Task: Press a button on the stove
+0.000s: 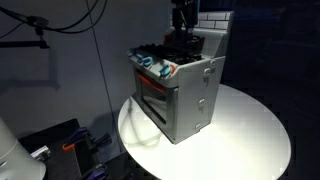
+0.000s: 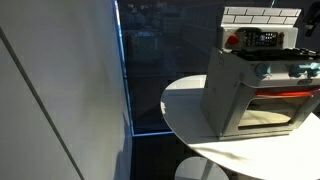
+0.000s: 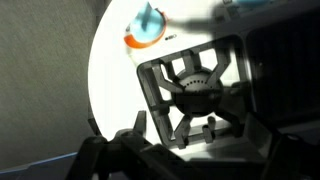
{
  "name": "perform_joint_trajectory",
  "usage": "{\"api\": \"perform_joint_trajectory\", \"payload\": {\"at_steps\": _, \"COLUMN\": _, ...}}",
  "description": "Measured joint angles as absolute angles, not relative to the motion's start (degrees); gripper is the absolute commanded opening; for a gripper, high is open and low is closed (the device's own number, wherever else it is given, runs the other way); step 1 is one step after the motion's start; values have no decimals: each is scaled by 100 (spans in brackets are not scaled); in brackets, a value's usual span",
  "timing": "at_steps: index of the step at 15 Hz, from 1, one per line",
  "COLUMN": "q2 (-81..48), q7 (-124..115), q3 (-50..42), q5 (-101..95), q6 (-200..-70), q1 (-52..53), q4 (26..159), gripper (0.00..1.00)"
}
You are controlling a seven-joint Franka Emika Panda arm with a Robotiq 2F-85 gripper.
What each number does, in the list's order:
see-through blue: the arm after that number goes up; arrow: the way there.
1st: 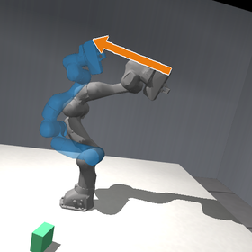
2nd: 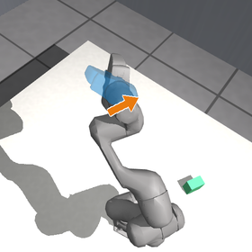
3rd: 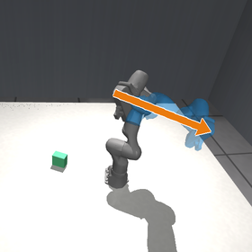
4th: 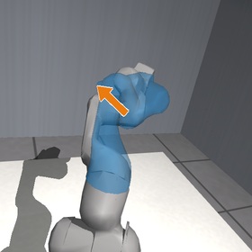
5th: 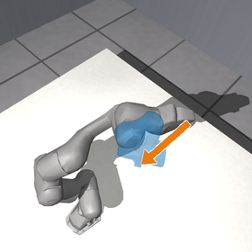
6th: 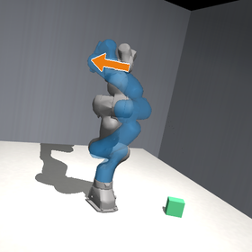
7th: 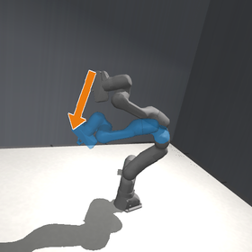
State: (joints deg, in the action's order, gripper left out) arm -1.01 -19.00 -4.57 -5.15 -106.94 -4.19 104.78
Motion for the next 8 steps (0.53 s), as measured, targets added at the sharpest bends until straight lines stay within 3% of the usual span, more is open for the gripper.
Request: {"api": "perform_joint_trajectory", "payload": {"at_steps": 8, "q2": 304, "q7": -506, "q3": -387, "q5": -507, "q6": -9426, "q1": -362, "q4": 10476, "gripper": 100}}
